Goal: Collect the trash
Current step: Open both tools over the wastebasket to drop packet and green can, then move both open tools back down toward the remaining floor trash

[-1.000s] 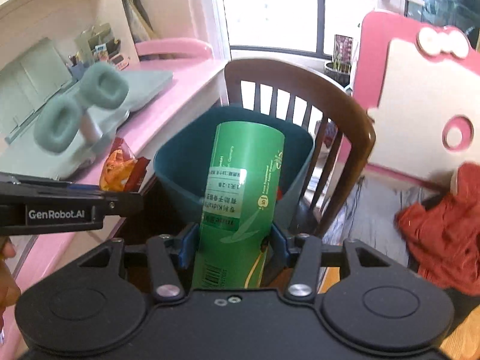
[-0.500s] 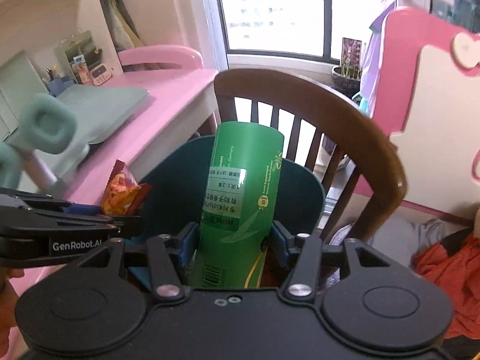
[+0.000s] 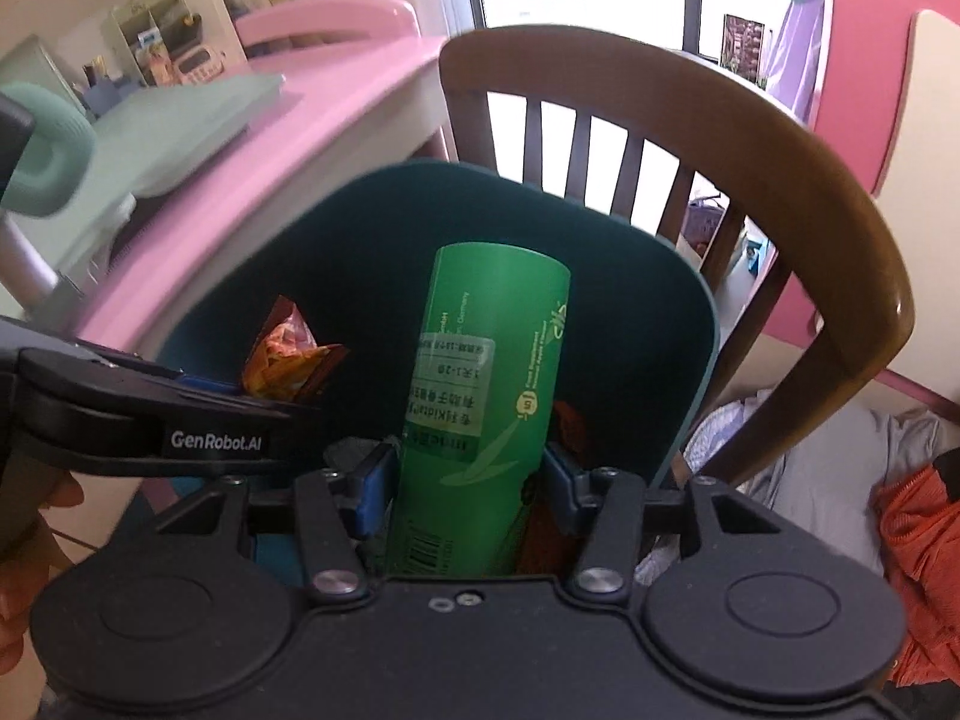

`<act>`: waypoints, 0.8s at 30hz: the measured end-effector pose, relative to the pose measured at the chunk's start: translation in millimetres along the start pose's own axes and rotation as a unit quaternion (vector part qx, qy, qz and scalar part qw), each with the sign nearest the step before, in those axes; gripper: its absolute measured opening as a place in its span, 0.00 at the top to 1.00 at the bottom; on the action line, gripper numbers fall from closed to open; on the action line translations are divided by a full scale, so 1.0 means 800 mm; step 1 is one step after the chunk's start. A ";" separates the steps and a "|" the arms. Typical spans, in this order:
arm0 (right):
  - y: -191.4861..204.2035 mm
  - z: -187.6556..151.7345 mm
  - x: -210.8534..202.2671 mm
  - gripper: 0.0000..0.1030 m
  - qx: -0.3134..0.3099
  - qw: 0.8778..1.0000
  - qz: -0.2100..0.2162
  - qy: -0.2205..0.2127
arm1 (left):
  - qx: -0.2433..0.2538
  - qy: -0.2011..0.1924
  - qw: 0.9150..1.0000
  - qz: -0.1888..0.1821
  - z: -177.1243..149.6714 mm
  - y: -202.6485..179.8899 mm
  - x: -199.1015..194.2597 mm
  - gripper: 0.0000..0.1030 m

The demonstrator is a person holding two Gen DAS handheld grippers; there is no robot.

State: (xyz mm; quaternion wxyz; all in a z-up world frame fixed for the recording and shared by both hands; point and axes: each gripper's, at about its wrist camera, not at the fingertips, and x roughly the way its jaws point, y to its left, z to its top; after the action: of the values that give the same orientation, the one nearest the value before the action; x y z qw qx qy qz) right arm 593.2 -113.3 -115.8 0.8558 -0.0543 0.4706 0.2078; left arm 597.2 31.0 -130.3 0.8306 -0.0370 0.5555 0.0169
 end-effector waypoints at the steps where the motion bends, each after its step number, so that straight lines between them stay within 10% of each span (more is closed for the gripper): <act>1: 0.001 -0.001 0.000 0.50 -0.005 1.000 0.002 -0.001 | 0.007 0.001 1.000 0.002 0.000 -0.004 0.002 0.63; 11: 0.016 -0.010 -0.002 0.37 -0.051 0.999 0.000 -0.004 | 0.034 0.000 0.999 0.017 0.003 -0.023 0.013 0.38; 24: 0.021 -0.021 -0.042 0.21 -0.040 0.999 0.016 -0.026 | 0.027 -0.026 0.999 -0.004 -0.016 -0.017 -0.024 0.35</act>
State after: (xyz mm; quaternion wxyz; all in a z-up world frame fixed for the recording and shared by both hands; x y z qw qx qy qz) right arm 557.4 -112.9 -95.1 0.8615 -0.0753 0.4400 0.2419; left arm 579.0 16.9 -117.2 0.8452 -0.0161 0.5341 -0.0008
